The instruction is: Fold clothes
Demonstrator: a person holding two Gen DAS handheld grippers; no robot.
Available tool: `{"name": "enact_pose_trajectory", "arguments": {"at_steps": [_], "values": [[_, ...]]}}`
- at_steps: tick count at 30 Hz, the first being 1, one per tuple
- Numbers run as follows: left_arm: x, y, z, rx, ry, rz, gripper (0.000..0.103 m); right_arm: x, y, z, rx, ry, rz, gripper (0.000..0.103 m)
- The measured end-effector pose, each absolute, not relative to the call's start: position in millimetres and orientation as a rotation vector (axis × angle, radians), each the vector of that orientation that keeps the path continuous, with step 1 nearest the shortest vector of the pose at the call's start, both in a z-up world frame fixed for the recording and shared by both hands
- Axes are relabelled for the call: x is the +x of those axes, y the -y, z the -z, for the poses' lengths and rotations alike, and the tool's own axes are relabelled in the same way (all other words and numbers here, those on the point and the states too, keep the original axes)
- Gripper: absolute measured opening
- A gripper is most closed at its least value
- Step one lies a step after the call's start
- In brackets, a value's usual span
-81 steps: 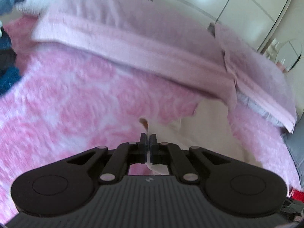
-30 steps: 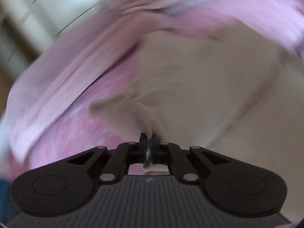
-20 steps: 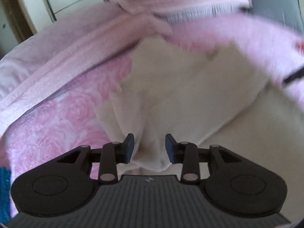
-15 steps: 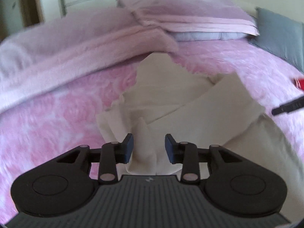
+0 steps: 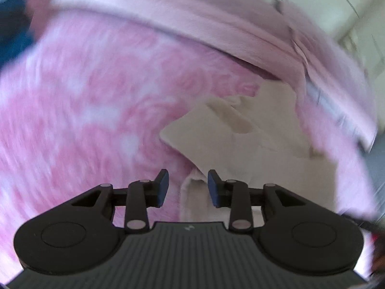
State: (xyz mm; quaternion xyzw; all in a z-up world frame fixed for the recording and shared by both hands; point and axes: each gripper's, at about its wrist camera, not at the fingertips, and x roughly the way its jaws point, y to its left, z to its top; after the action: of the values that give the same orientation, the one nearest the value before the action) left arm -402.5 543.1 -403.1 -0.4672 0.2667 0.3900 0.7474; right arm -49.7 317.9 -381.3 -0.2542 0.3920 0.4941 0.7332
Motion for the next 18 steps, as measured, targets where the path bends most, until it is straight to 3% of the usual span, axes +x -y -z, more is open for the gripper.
{"name": "enact_pose_trajectory", "arguments": {"at_steps": [3,5,8,14,16,18], "values": [[-413.4,-560.5,424.9,-1.263,-0.422,-0.865,0.043,-67.7,-328.9,389.1,-0.583,-0.866,-1.115,0.043],[-413.2,-570.8,444.3,-1.396,-0.343,-0.863,0.042,-74.1,-333.2,392.5,-0.584,-0.878,-1.116,0.043],[-411.9,-577.4,462.2,-1.492,-0.230,-0.833,0.001,-73.8,-334.8,393.1,-0.594,-0.876,-1.105,0.043],[-432.2,-555.8,417.7,-1.048,-0.301,-1.012,0.003,-70.9,-336.6,393.1,-0.608,-0.870,-1.082,0.043],[-438.7,-555.2,426.5,-1.061,-0.376,-1.060,0.009,-70.7,-336.1,394.1,-0.596,-0.881,-1.083,0.043],[-446.1,-557.5,443.8,-1.198,-0.373,-1.050,0.023,-73.3,-336.9,396.9,-0.594,-0.889,-1.085,0.043]]}}
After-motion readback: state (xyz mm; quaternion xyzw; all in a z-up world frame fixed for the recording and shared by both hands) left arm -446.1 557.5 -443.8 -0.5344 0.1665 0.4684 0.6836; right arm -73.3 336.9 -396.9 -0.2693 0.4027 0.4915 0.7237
